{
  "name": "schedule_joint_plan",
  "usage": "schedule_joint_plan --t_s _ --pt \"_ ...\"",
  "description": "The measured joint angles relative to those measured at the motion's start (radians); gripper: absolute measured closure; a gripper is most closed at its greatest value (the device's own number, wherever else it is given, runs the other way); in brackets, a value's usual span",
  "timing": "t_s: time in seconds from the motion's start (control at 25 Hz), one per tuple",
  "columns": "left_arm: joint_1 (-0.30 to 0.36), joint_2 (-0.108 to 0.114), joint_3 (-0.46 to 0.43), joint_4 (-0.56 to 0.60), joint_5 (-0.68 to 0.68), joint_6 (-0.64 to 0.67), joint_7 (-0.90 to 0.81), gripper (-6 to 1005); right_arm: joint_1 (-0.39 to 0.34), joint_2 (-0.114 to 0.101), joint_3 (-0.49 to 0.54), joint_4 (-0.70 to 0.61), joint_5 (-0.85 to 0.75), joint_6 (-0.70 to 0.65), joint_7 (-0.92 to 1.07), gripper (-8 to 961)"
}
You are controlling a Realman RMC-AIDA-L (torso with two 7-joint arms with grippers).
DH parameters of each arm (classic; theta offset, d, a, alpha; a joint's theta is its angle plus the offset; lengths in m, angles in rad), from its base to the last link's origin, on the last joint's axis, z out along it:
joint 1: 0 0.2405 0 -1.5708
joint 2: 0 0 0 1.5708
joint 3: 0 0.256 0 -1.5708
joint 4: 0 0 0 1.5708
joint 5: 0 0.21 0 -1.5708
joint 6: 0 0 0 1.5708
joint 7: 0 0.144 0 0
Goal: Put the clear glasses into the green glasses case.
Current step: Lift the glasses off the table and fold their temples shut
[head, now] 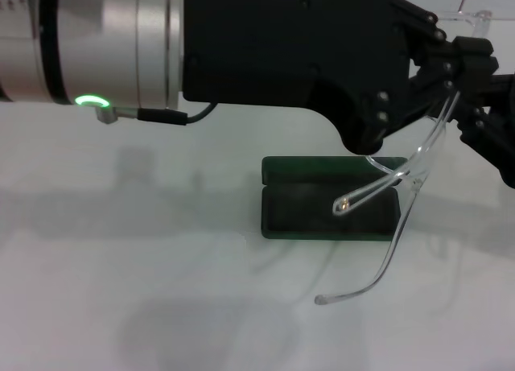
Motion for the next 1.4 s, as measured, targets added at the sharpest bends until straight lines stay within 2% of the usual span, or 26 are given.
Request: schedule_joint_plan --t_s 0.64,1.4 --pt "-0.004 0.0 0.011 -0.059 -0.048 0.021 0.047 953 0.023 0.001 -0.028 0.068 0.046 -0.048 -0.025 898" --pt "-0.01 -0.003 0.01 -0.122 -0.052 0.019 0.089 952 0.03 0.001 -0.038 0.08 0.047 -0.077 -0.032 898"
